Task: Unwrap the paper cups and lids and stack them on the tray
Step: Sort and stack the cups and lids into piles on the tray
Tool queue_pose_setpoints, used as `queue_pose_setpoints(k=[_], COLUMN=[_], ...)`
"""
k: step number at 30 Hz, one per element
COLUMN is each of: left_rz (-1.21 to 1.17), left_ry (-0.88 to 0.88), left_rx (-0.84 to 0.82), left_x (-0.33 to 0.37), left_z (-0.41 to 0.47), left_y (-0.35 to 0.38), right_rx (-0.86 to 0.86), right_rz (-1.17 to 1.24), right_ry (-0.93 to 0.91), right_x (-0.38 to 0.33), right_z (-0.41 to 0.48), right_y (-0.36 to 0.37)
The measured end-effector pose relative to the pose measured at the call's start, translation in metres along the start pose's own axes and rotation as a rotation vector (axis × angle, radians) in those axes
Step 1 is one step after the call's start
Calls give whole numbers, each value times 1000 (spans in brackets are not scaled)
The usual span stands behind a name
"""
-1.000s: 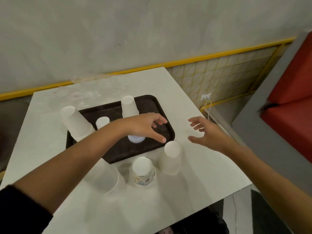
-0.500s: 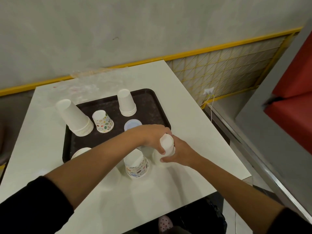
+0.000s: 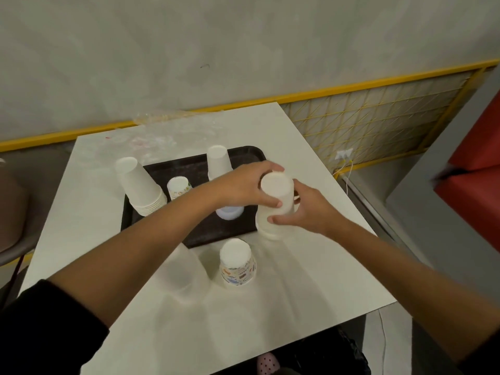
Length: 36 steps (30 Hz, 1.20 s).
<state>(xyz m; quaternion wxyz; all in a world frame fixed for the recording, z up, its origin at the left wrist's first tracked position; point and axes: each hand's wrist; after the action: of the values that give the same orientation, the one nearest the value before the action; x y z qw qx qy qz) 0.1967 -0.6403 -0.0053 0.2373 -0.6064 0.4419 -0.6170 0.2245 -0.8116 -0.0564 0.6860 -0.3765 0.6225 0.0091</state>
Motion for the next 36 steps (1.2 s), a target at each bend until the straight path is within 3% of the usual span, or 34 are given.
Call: queue_pose_setpoints(k=[12, 19, 36], left_rz=[-63, -215, -353], left_ry=[-121, -253, -397], left_rx=[380, 527, 486], left_x=[-53, -115, -231], left_z=[-67, -110, -116], left_y=[-122, -153, -143], right_rx=[-27, -124, -267], right_rz=[7, 57, -10], right_ry=[-292, -331, -162], right_x=[-129, -177, -169], right_z=[87, 125, 185], right_y=[52, 119, 208])
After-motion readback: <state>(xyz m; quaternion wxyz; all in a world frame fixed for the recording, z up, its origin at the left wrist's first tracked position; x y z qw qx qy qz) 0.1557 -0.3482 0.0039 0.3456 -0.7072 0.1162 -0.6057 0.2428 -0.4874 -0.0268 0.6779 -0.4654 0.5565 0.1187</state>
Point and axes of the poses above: each hand's wrist, its own z-axis towards the middle knuckle, its own y-axis out of the palm, x = y × z, and after that the axes turned 9 degrees about z, right-handed
